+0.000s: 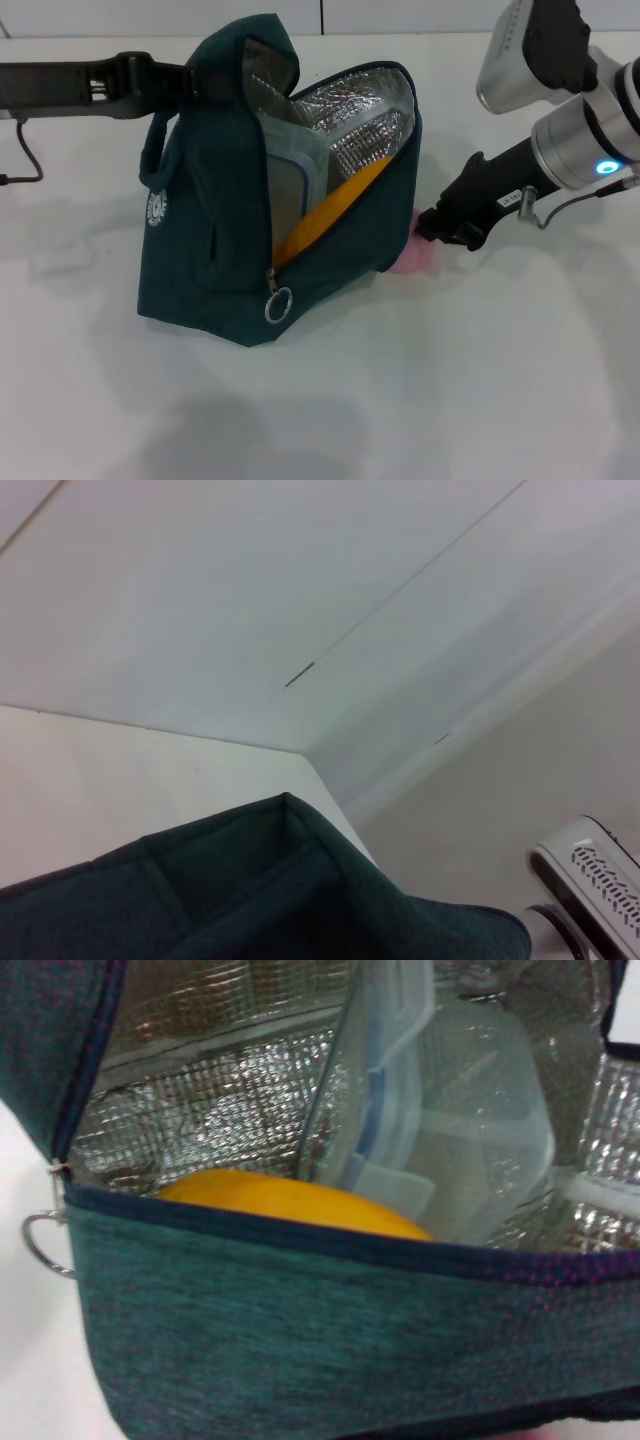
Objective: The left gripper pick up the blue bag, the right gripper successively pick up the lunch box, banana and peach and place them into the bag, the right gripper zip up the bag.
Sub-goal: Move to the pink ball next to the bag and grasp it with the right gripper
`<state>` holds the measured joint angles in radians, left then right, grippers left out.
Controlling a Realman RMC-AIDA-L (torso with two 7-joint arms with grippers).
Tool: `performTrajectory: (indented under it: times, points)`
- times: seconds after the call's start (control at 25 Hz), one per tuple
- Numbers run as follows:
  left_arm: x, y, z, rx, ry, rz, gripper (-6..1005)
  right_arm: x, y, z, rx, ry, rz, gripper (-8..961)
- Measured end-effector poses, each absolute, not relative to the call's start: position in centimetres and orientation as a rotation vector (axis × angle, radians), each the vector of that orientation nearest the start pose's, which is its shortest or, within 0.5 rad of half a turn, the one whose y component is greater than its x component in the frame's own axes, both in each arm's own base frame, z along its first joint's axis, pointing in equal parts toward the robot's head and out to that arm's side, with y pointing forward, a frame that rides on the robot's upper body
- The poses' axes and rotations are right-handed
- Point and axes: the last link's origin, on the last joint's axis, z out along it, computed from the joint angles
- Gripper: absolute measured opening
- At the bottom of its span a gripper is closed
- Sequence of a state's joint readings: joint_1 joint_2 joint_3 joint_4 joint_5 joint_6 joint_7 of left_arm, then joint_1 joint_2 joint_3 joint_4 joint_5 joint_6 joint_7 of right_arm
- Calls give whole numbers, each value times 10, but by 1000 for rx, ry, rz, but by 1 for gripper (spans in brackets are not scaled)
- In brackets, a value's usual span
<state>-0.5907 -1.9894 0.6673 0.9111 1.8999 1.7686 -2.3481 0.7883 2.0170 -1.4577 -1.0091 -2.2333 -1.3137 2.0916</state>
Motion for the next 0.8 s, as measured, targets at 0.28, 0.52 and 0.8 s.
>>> performTrajectory:
  times: [0.28,0.52,0.8]
  points:
    - [-211,354,85,-2575,-1502,-919,45,142,388,-41,-2920,363,-255,235]
    - [-211,354,86,-2573,-1500,-920,46,141,389,-41,-2916,354,-255,347]
    - [-211,354,86,-2573,-1497,-925,46,142,390,-42,-2911,351,-253,654]
